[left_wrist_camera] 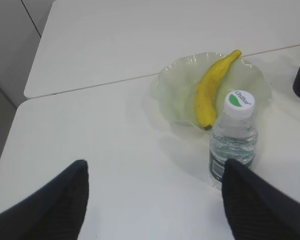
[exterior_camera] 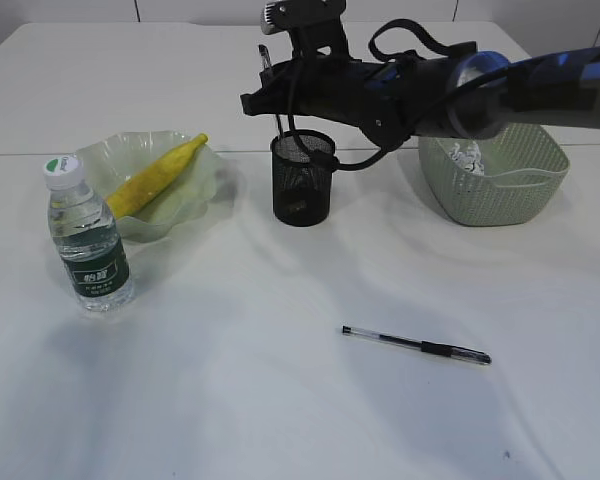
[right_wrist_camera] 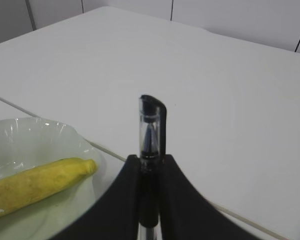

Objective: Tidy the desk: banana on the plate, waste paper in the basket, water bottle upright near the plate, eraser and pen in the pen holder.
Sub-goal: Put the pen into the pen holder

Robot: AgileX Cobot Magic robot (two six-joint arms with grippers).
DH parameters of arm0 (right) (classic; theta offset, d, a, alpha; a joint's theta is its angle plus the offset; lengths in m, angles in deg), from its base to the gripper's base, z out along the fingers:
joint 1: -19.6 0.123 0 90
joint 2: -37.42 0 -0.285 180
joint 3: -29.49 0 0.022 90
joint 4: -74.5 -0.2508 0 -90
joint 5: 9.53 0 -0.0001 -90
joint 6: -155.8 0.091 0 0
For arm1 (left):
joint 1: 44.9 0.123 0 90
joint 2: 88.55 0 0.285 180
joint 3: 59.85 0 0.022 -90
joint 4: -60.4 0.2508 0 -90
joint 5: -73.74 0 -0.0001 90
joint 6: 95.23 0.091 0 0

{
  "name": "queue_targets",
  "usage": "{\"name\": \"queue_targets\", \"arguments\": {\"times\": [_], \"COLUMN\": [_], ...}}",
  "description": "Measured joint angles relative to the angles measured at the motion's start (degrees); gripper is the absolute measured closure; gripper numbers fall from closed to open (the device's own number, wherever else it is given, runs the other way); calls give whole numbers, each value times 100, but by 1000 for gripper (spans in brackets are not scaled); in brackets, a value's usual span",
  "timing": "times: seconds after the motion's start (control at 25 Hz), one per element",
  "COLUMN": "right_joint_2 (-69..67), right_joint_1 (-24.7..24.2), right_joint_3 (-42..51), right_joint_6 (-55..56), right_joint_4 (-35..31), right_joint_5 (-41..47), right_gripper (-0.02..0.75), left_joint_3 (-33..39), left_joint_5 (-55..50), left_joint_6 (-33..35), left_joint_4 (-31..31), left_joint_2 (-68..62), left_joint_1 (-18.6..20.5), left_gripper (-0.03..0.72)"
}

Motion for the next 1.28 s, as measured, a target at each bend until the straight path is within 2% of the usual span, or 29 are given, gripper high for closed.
{"name": "queue_targets", "arguments": {"times": [0.24, 0.96, 1.28], "right_joint_2": [39, 39, 39], "right_joint_1": [-131, -131, -131], "right_joint_3": [278, 304, 304], "right_joint_6": [0, 0, 0], "right_joint_4": [0, 0, 0], "right_joint_5": [-241, -576, -485], "right_gripper": [675, 675, 675], "left_joint_3": [0, 0, 0], "left_joint_5": [-13, -26, -26], "left_joint_6": [0, 0, 0], "left_joint_4": [22, 25, 38], "left_joint_2": [0, 0, 0], "left_joint_1": [0, 0, 0], "left_gripper": [97, 97, 97]}}
